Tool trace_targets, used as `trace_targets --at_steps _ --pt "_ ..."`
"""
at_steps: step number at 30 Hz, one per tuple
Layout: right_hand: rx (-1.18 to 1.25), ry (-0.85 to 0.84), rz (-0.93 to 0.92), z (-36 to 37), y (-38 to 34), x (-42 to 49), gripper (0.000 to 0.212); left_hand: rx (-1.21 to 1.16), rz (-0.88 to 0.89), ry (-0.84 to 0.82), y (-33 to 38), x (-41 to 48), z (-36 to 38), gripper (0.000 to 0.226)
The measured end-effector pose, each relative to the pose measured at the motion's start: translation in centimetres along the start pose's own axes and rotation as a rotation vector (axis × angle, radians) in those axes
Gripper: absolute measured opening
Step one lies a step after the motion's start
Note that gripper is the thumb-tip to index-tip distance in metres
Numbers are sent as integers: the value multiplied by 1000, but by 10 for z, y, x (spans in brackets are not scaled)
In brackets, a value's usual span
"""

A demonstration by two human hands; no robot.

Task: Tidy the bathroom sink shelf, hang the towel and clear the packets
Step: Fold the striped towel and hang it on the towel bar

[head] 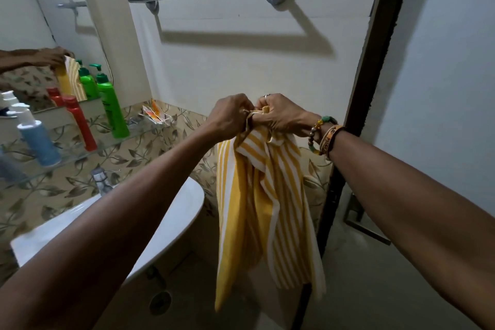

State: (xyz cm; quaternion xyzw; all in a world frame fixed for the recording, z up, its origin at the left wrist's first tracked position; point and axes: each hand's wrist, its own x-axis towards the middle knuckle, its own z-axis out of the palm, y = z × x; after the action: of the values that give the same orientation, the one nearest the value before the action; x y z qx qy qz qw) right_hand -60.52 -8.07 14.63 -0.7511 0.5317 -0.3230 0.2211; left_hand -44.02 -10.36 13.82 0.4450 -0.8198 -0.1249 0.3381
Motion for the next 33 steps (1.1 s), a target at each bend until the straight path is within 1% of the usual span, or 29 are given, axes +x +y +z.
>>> trace_targets --at_steps 3,6,8,10,11,13,15,20,22,25,26,27,29,30,32,33 --pt "86 -20 30 -4 3 -1 18 -94 15 31 3 -1 -5 20" --pt "162 -28 21 -5 4 -3 17 -215 11 67 2 -5 -7 17" --pt "186 -35 14 -3 4 -4 17 -345 -36 37 -3 -7 -10 21" --pt "179 -37 23 0 4 -5 18 -474 -75 -33 -7 -10 -10 28" --pt "170 -33 23 1 3 -5 19 -497 -84 -40 -8 -11 -9 29" --pt "156 -21 17 5 1 -4 22 -458 -115 29 -10 -14 -7 30" --pt "148 -14 23 6 1 -2 22 -435 -172 112 -13 -16 -7 27" --pt "170 -11 88 -2 1 -1 18 -628 -397 147 -24 -18 -18 22" --pt "161 64 152 -8 5 0 16 -697 -494 197 -36 -19 -27 21" --pt "40 350 330 -22 23 2 17 -721 -637 229 -59 -23 -41 17" --pt "-4 413 393 -27 27 1 20 -711 -704 222 -67 -26 -45 16" --pt "-14 417 428 -30 29 -1 28 -702 -772 189 -75 -28 -49 15" --pt "59 343 440 -32 28 -3 50 -683 -861 26 -86 -32 -52 13" --pt "100 346 424 -31 25 -3 56 -681 -884 -56 -89 -34 -53 13" --pt "227 419 382 -30 20 -1 51 -717 -895 -173 -91 -37 -55 8" --pt "311 440 390 -30 17 0 52 -742 -887 -214 -92 -39 -56 9"
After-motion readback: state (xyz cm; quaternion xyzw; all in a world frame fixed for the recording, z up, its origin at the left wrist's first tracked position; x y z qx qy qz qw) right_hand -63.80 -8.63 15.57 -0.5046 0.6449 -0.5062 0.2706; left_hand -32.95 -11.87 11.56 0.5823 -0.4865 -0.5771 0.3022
